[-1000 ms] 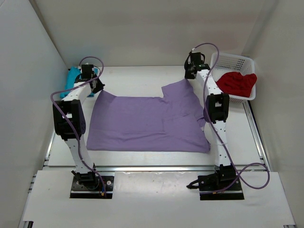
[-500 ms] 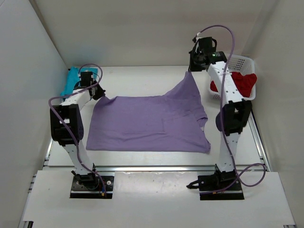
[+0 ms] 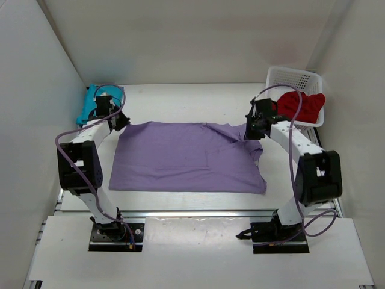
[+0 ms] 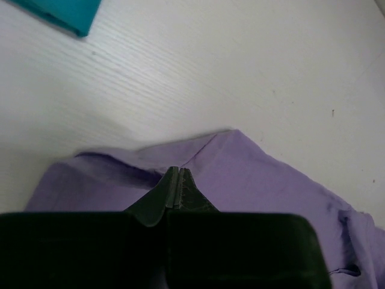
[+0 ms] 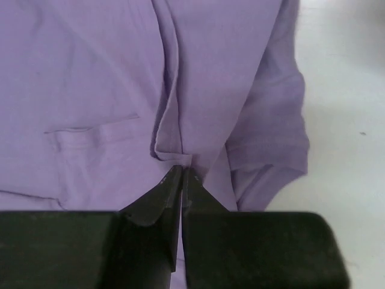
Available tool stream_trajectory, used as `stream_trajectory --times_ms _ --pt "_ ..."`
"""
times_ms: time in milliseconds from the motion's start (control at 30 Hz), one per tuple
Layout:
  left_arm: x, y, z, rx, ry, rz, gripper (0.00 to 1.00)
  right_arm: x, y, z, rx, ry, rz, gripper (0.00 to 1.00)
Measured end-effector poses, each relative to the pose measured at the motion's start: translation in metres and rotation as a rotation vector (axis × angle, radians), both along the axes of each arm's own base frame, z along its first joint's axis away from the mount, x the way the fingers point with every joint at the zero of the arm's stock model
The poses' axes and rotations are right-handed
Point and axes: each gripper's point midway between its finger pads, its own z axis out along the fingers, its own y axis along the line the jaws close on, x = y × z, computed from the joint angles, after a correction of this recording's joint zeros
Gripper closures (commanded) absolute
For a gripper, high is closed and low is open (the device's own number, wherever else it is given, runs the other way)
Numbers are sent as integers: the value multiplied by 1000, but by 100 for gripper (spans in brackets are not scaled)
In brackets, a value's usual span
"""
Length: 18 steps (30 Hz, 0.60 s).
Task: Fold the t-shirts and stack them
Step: Fold the other side of the tshirt into a rectangle
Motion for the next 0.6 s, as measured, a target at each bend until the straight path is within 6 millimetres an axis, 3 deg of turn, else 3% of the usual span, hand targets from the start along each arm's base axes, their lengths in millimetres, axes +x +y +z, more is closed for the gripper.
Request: stream_trajectory --times_ms 200,300,467,600 --pt "-27 23 1 13 9 42 100 -16 -3 53 50 -217 -51 99" --pt "-35 25 11 17 -12 45 100 -33 -7 64 81 -277 -78 100" --pt "-46 21 24 14 -41 31 100 -62 -11 62 100 -300 -96 100" --pt "-59 22 24 11 -43 35 100 -92 -13 45 103 -290 -107 100"
